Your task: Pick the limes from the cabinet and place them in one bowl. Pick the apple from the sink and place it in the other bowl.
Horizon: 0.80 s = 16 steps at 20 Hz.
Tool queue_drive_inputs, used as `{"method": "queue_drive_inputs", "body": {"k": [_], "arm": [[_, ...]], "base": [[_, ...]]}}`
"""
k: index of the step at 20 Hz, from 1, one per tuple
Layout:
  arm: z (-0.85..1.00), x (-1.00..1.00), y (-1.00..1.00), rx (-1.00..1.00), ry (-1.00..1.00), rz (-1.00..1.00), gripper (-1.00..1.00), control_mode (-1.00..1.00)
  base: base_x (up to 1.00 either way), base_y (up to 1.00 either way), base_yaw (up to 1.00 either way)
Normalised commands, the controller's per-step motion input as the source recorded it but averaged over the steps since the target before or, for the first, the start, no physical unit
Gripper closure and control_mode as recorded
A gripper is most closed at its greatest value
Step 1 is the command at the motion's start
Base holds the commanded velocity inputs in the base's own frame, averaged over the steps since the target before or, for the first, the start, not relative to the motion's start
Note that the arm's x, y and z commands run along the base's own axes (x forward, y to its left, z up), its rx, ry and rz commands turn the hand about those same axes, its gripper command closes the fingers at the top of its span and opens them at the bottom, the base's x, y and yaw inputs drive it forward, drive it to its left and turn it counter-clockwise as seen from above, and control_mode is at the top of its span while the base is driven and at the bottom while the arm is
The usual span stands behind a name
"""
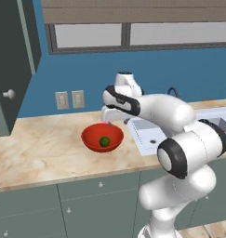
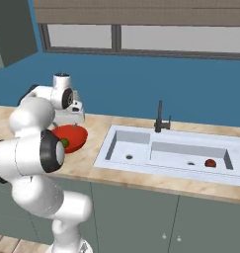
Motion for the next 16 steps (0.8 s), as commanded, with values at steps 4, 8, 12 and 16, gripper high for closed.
{"method": "queue_drive_inputs", "body": {"k": [4, 8, 12, 16], "arm": [[0.12, -0.11, -0.45, -0.01, 0.03, -0.27, -1.0, -1.0], [0.35, -0.36, -0.43, -0.09, -0.06, -0.12, -1.0, -1.0], [0.42, -0.63, -0.35, -0.06, -0.13, -0.05, -1.0, -1.0], [0.31, -0.7, -0.28, 0.0, -0.06, -0.15, -1.0, -1.0]], "base": [[0.0, 0.0, 0.0], [0.0, 0.0, 0.0], [0.0, 0.0, 0.0], [0.0, 0.0, 0.0]]}}
